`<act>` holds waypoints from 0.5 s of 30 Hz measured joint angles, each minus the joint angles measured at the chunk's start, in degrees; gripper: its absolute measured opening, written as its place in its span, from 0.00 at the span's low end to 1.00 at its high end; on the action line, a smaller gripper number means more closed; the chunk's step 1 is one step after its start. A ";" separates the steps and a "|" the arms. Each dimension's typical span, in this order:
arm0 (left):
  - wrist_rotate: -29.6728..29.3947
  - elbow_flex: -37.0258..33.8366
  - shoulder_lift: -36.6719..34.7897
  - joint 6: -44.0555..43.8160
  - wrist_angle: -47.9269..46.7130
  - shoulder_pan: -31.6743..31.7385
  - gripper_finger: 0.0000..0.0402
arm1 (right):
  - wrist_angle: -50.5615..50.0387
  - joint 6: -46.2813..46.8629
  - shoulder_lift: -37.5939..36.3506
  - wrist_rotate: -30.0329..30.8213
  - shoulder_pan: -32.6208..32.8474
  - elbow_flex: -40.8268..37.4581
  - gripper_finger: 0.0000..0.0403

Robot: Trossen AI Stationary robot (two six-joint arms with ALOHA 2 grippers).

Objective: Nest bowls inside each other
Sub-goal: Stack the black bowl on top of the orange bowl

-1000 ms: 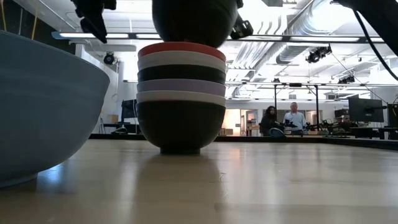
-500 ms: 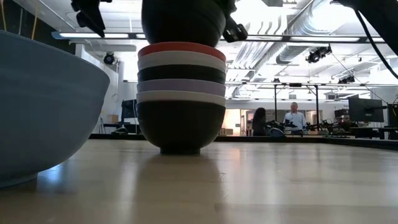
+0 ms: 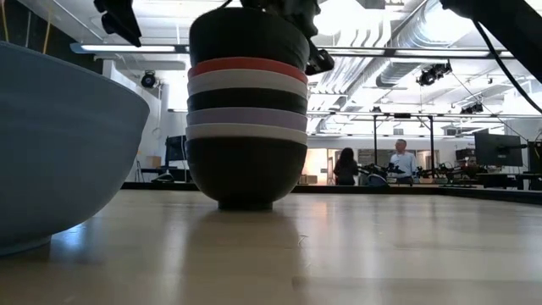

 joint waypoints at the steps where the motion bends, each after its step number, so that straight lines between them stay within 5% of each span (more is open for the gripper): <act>1: 0.00 0.01 -0.15 0.01 0.00 0.00 0.51 | -0.36 -0.07 0.06 0.56 0.00 -0.01 0.00; 15: 0.20 -0.02 -0.74 -0.38 -0.07 0.00 0.51 | -2.58 1.41 0.07 5.31 -0.04 -0.01 0.00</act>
